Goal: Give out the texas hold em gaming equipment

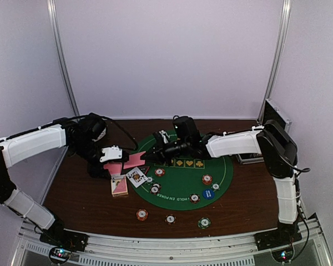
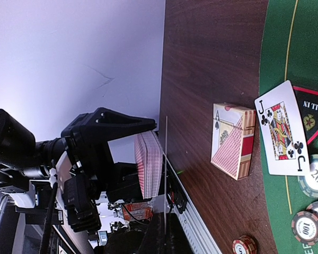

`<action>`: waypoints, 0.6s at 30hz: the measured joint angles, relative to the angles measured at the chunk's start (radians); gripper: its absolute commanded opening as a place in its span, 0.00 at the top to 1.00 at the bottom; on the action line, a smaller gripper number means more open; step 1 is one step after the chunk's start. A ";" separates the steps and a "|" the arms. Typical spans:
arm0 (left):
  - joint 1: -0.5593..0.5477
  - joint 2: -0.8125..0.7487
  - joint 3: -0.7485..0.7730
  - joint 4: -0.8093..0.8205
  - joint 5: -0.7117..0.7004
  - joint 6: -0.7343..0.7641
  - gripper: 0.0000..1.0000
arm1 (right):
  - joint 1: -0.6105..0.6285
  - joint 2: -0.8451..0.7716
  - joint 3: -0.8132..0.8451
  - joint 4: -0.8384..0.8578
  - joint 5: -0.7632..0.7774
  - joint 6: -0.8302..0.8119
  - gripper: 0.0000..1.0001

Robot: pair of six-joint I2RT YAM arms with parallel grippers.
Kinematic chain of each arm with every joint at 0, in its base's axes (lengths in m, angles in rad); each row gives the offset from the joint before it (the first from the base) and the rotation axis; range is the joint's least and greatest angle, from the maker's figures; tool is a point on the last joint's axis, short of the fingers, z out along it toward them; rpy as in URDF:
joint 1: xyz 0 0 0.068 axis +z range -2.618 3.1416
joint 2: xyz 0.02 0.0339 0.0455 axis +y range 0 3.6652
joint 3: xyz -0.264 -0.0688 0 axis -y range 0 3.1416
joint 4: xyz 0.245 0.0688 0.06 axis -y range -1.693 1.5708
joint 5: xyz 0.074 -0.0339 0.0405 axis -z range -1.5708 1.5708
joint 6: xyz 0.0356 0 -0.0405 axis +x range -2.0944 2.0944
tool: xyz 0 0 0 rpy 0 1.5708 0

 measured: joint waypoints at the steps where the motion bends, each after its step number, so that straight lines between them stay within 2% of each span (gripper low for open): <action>1: 0.000 0.000 0.000 0.000 0.000 0.000 0.59 | 0.001 0.000 0.000 -0.002 0.000 -0.001 1.00; 6: 0.000 0.000 0.000 -0.002 0.000 0.000 0.59 | -0.013 0.019 0.048 -0.071 0.000 -0.038 1.00; 18: 0.000 -0.004 0.000 -0.023 -0.003 0.000 0.59 | -0.077 0.226 0.356 -0.375 0.087 -0.243 1.00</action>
